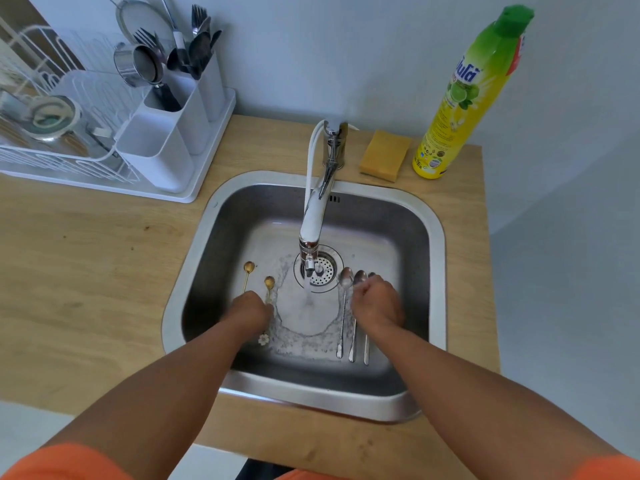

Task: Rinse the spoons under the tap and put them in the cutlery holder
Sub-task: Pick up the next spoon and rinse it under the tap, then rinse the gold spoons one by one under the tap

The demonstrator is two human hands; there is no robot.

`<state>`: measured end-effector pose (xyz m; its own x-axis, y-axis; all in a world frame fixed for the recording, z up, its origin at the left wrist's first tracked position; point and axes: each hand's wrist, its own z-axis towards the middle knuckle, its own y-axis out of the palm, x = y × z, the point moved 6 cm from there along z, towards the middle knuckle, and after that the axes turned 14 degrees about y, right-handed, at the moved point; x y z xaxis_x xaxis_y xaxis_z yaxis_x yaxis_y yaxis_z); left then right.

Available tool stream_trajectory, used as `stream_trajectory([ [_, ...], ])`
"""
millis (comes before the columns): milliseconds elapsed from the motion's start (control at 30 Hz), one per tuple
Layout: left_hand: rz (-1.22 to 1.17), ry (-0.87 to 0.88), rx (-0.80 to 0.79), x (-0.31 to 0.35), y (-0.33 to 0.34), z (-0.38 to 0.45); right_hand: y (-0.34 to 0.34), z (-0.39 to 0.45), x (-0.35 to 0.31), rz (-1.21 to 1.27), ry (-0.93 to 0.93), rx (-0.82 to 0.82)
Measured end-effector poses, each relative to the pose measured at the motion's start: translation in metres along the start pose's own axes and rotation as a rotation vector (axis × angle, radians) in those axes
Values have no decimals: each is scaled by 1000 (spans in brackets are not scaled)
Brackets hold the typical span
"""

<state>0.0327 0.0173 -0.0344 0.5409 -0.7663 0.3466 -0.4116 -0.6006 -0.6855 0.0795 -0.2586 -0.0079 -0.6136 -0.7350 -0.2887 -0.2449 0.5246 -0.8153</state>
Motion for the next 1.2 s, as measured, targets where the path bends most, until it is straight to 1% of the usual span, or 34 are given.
stream_trajectory([
  [67, -112, 4, -27, 6, 7, -5, 8, -7, -10, 52, -42, -82],
  [133, -207, 12, -42, 14, 11, -14, 23, -14, -21, 120, -86, -280],
  [200, -248, 12, -64, 24, 14, -25, 36, -22, -31, 152, -98, -457],
  [300, -315, 20, -85, 38, 21, -38, 51, -31, -36, 201, -20, -599],
  [400, -422, 28, -75, 47, 29, -45, 60, -36, -35, 269, 94, -668],
  [500, -522, 32, -72, 51, 35, -51, 60, -38, -34, 303, 147, -684],
  [633, -633, -11, -105, 48, 31, -51, 53, -36, -32, 254, 87, -653],
  [733, -670, -32, -15, 46, 19, -42, 51, -34, -31, 223, 22, -632],
  [867, -715, 24, 32, 55, 14, -34, 53, -38, -33, 186, -68, -620],
  [1000, -719, 59, 203, 62, 14, -29, 58, -44, -31, 193, -132, -589],
  [1067, -689, 76, 255, 69, 15, -31, 58, -43, -28, 209, -129, -567],
  [1133, -611, 76, 300, 72, 17, -31, 56, -40, -25, 218, -124, -536],
  [1200, -583, 88, 310, 71, 19, -32, 53, -39, -23, 216, -133, -513],
])
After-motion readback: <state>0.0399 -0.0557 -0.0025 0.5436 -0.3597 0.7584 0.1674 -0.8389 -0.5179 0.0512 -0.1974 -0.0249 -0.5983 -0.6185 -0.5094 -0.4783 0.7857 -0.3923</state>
